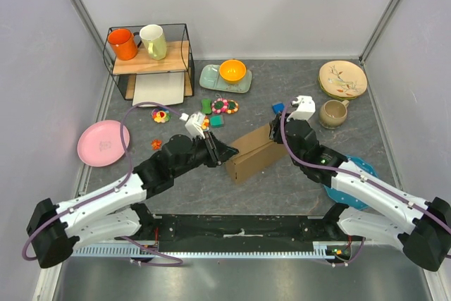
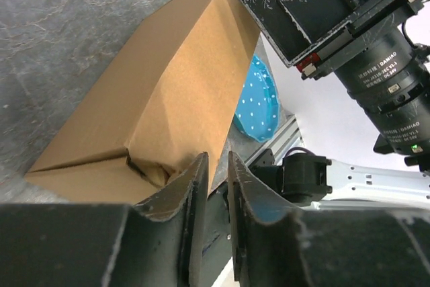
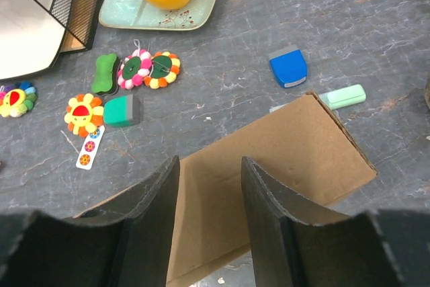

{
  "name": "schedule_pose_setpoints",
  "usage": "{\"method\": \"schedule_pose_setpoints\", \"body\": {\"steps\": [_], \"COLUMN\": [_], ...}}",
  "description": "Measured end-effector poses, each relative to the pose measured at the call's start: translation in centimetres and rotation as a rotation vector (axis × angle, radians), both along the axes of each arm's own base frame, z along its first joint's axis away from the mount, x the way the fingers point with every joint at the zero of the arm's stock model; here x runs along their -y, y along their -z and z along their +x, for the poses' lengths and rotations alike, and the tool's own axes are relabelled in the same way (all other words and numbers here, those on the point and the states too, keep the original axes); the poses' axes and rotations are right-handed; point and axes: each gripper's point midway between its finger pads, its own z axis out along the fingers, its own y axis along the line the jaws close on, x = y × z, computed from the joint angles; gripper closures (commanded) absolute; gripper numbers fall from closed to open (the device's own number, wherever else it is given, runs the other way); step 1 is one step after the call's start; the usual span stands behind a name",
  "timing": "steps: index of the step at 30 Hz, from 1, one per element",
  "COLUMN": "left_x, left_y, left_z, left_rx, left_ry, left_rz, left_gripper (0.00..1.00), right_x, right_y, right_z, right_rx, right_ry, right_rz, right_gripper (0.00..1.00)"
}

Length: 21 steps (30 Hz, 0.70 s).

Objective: Fold the paper box

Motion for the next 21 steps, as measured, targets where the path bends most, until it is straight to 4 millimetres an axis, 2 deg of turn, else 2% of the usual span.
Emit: {"method": "schedule_pose_setpoints", "body": {"steps": [6, 10, 15, 19, 21], "left_x": [-2.2, -4.6, -7.0, -7.2, -6.9], "left_y": [-1.5, 0.3, 1.4, 1.9, 2.6], "left_z": [-0.9, -1.3, -1.3, -1.1, -0.9], "left_rx": [0.008, -0.025, -0.031, -0.035, -0.050], "left_ry": [-0.017, -0.055, -0.117, -0.126, -0.122], "left_rz": [0.071, 0.217, 0.312, 0.333, 0.354], "left_gripper": [0.62, 0.60, 0.58, 0.61, 0.61], "right_x": [-0.3, -0.2, -0.4, -0.4, -0.4], "right_y": [-0.4, -1.3, -3.7, -3.7, -3.0], "right_z": [-0.1, -0.2, 0.0, -0.3, -0.4], "right_rx": [-0.005, -0.017, 0.010, 0.004, -0.009], "right_ry": [-0.015, -0.018, -0.025, -0.039, -0.042], "right_rz": [0.011, -0.001, 0.012, 0.008, 0.000], "right_gripper": [0.45, 0.44, 0.44, 0.45, 0.45]}}
